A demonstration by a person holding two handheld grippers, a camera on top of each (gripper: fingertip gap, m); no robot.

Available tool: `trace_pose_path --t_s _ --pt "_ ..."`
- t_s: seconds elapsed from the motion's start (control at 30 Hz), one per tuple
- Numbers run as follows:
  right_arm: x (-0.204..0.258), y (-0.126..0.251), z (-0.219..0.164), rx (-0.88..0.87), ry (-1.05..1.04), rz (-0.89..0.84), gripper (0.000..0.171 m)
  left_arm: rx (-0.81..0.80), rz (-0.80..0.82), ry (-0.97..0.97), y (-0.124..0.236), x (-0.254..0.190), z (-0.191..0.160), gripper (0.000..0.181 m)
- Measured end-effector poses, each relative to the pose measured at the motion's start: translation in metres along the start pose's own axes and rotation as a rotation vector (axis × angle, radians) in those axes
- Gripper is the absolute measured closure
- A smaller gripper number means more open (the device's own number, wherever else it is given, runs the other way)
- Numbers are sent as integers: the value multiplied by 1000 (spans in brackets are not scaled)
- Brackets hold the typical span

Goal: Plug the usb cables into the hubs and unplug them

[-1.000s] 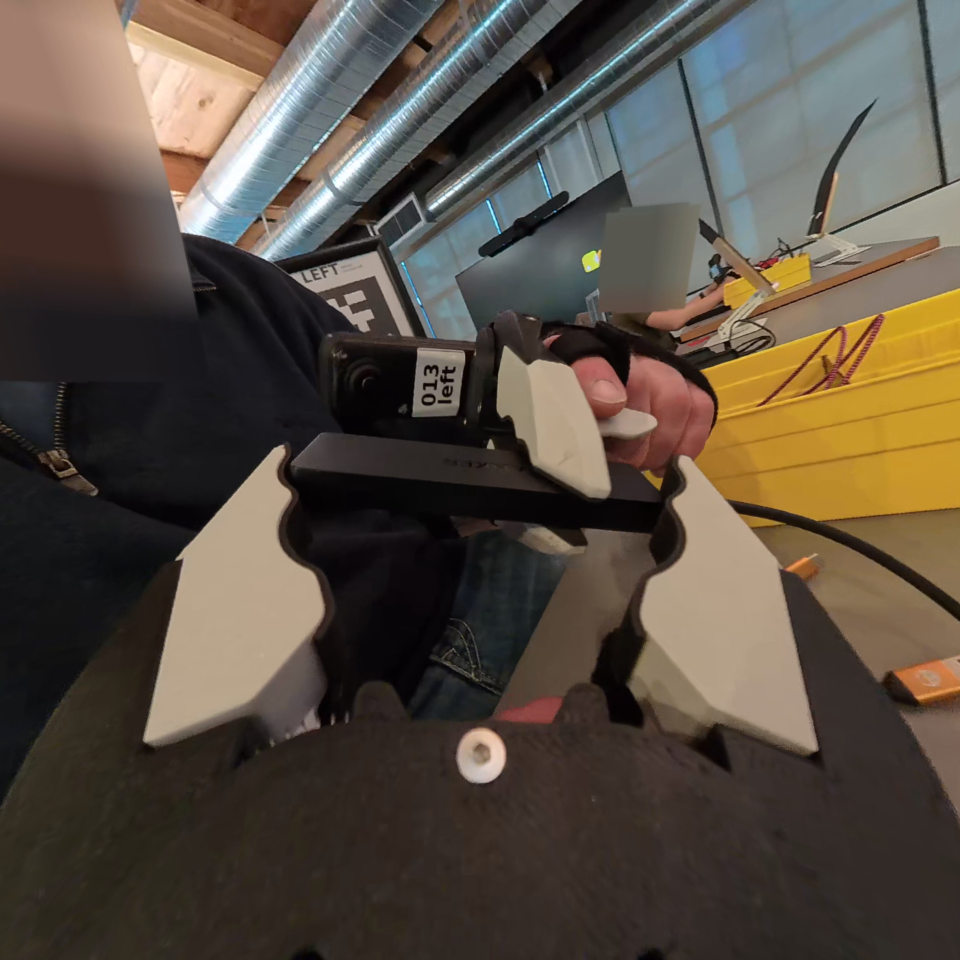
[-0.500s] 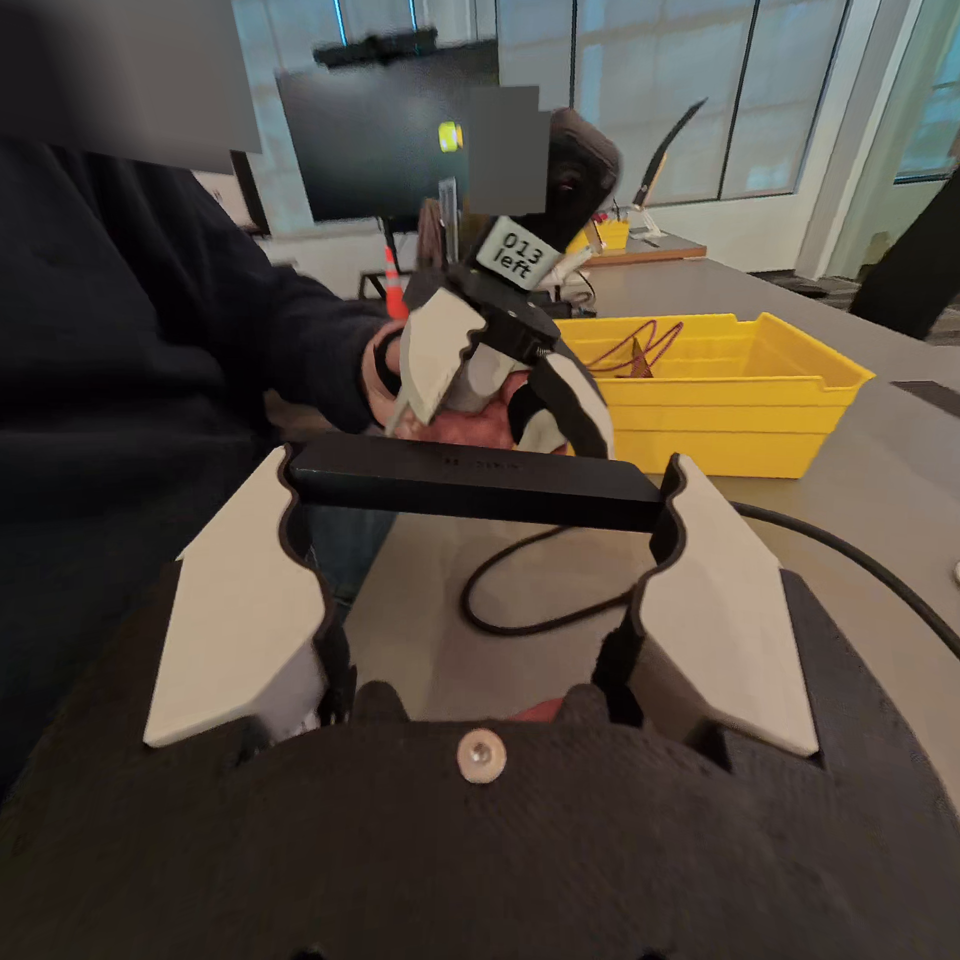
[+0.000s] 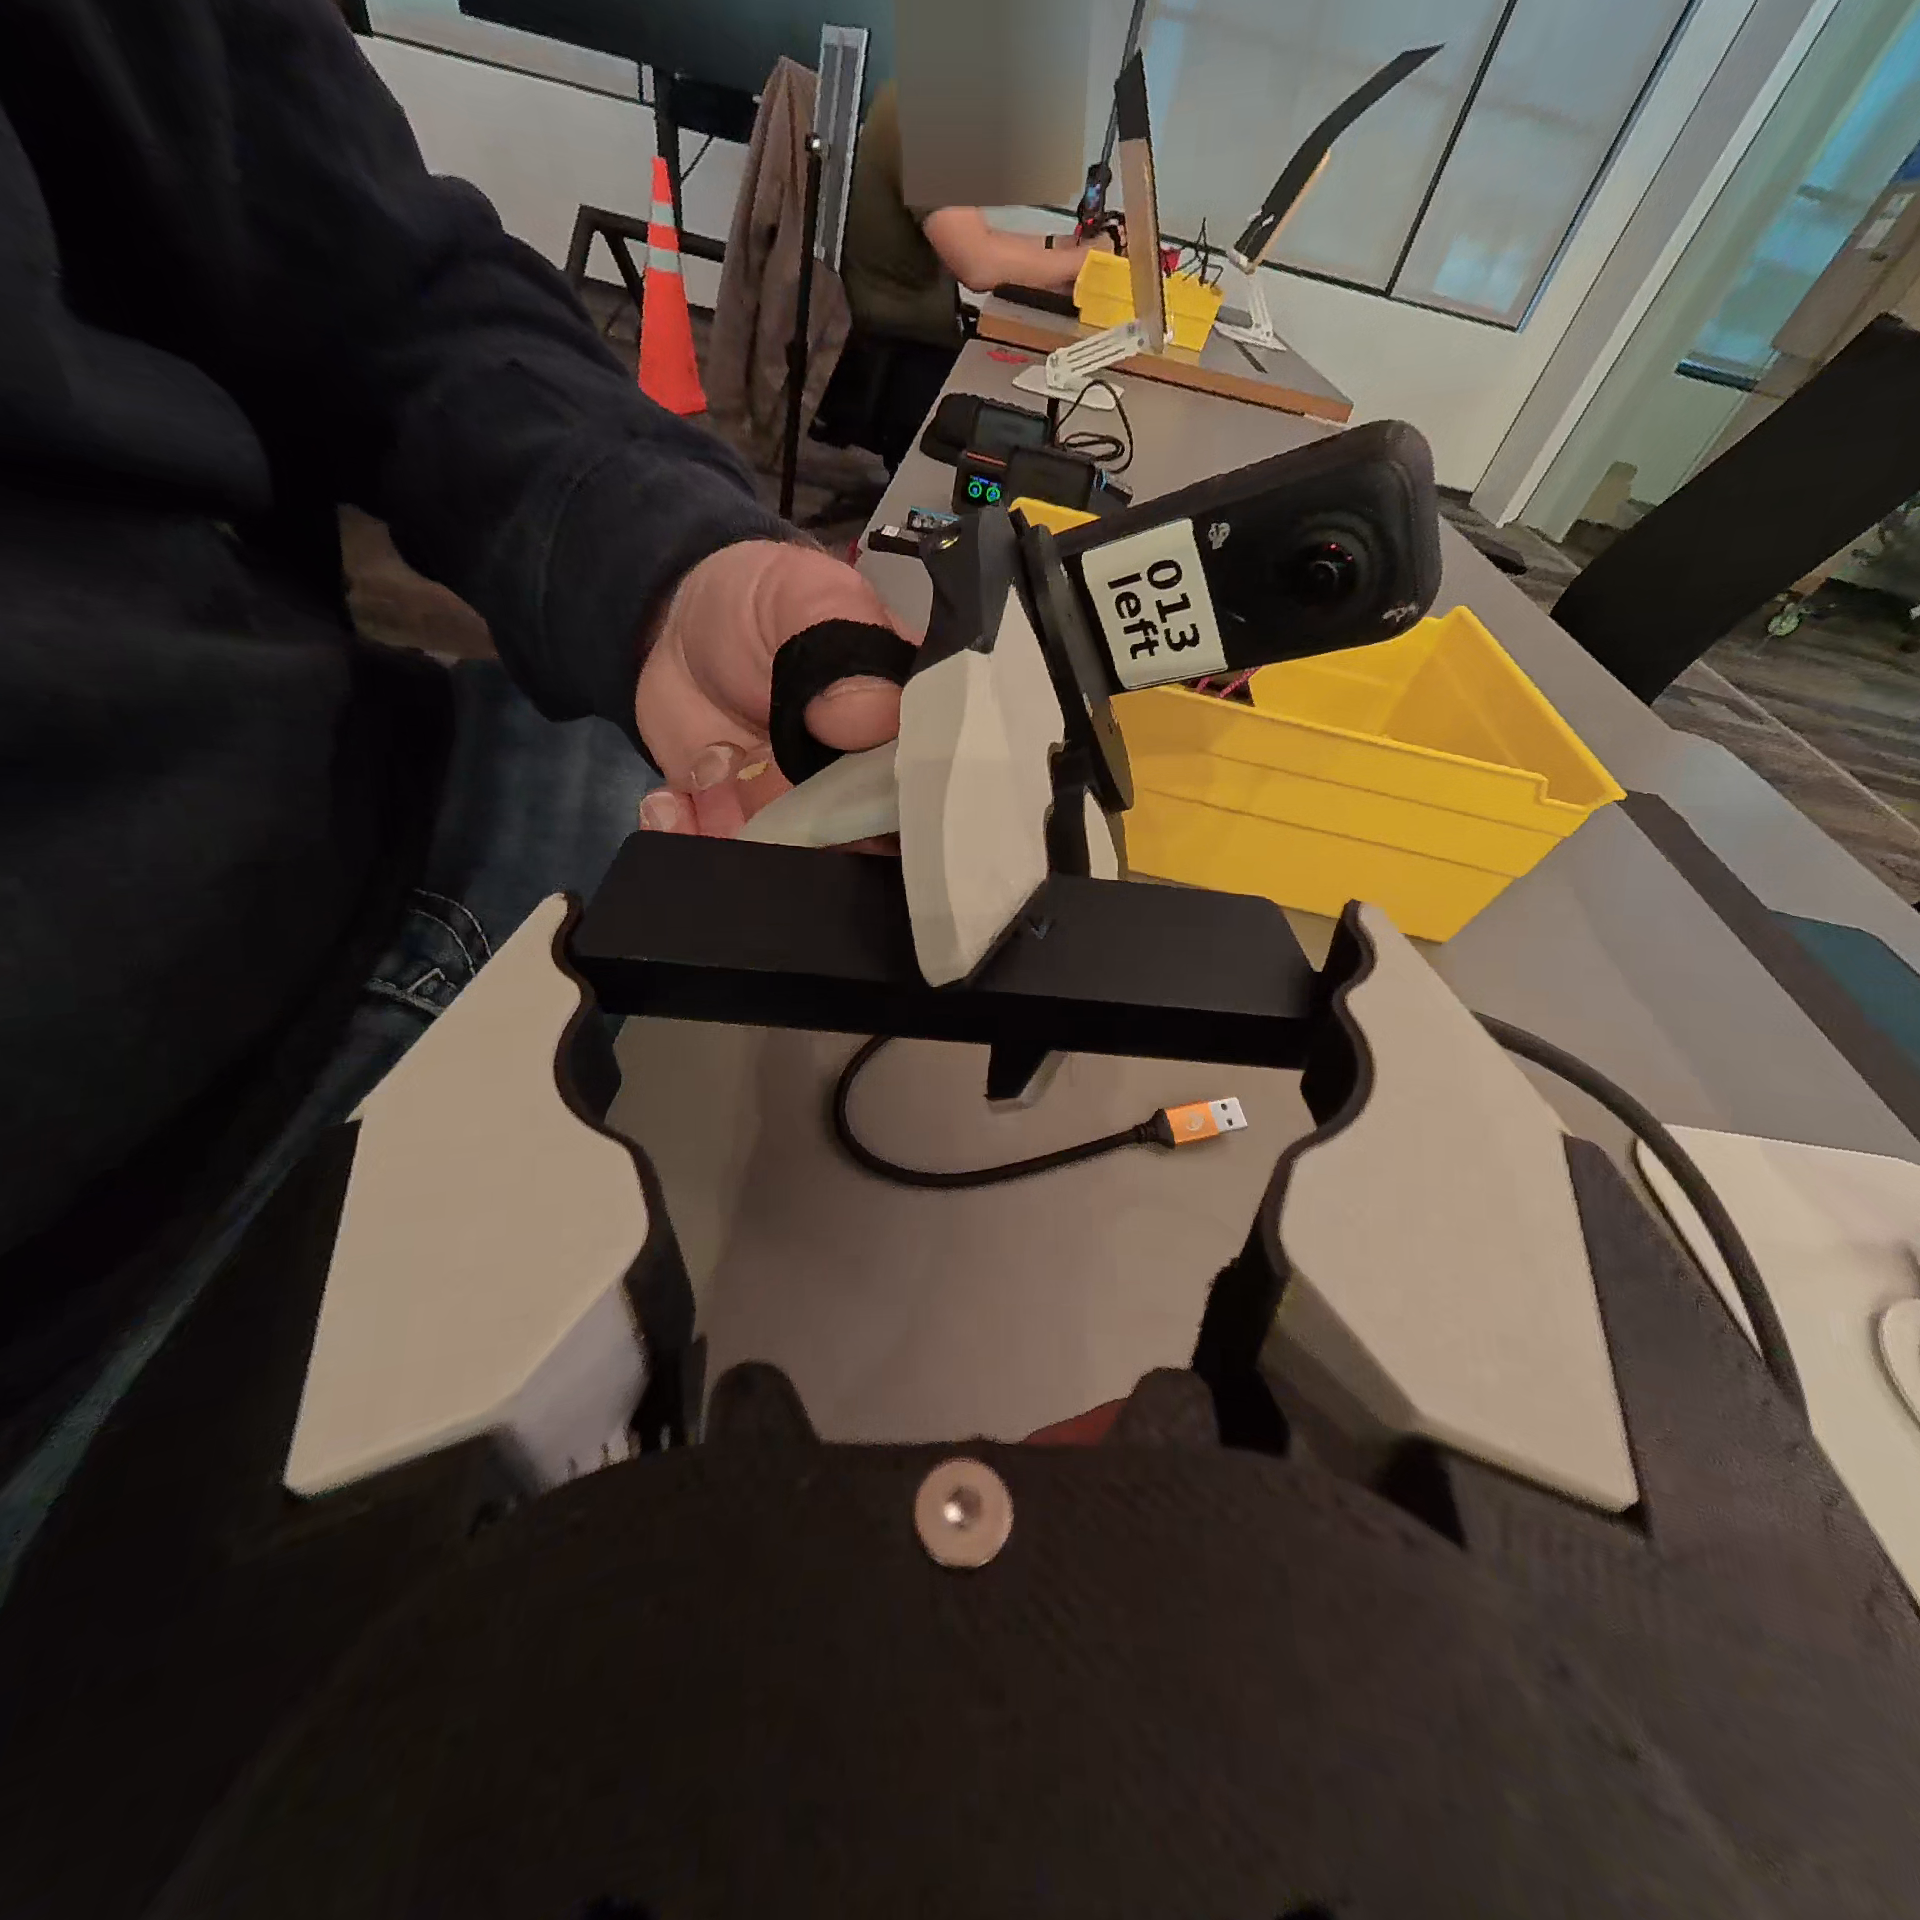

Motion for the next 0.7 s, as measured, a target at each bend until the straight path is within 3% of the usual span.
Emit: trace_pose_path --t_s 0.2,0.5,0.7 --pt "-3 14 24 -102 39 -91 45 -35 36 -39 5 6 3 170" --pt "-1 17 11 30 142 -164 39 -89 15 20 9 5 11 171" --pt "-5 15 3 100 208 -218 44 -104 -17 69 9 2 10 171"
Point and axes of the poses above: each gripper's, where its closed fingertips meet, y back along the fingers, z out of its top, x = y × z across the jaws, the point moved 1 cm from there along y, back along the fingers, and after that the axes turned 2 degrees about -y, right-handed, at the moved point
